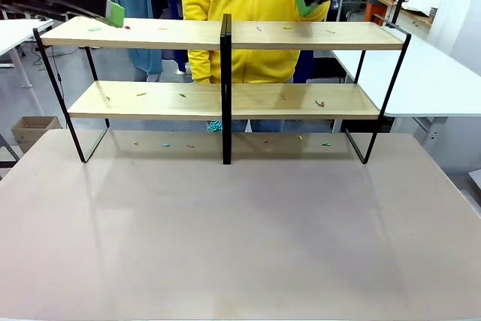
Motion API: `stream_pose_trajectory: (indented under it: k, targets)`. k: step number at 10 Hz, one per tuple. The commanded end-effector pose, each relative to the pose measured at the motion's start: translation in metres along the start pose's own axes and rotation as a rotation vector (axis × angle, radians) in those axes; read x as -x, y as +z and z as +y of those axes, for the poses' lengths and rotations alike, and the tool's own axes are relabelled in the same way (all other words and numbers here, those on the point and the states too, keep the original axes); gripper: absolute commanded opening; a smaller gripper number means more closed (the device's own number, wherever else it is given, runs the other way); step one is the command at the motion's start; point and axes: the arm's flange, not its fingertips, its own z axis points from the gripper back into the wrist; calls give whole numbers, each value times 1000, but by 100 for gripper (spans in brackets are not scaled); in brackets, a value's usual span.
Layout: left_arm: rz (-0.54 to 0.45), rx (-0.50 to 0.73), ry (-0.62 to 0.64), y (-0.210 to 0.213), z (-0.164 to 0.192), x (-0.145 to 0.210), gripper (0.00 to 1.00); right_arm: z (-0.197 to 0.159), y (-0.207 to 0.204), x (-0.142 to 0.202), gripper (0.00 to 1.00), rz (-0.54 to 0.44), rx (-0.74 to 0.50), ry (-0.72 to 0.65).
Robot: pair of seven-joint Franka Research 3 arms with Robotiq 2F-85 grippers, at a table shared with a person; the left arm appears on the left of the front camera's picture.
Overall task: Clean the shelves.
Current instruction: Pick up the Duster when the human hands it over.
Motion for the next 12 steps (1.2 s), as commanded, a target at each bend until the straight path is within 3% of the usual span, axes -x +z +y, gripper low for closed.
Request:
stream_pose_trajectory:
  k: [1, 4, 9, 12]
  targets:
    - [7, 8, -12, -4, 9, 17, 100, 9, 10, 3, 100, 6, 31, -89]
    - [10, 10, -11, -5, 9, 18, 100, 7, 12, 4, 100, 50, 60, -143]
    - [14, 21, -10, -7, 10, 18, 100, 1, 10, 4, 100, 43, 102, -213]
    - [18, 20, -13, -7, 12, 18, 100, 2, 14, 4, 100, -30, 73, -196]
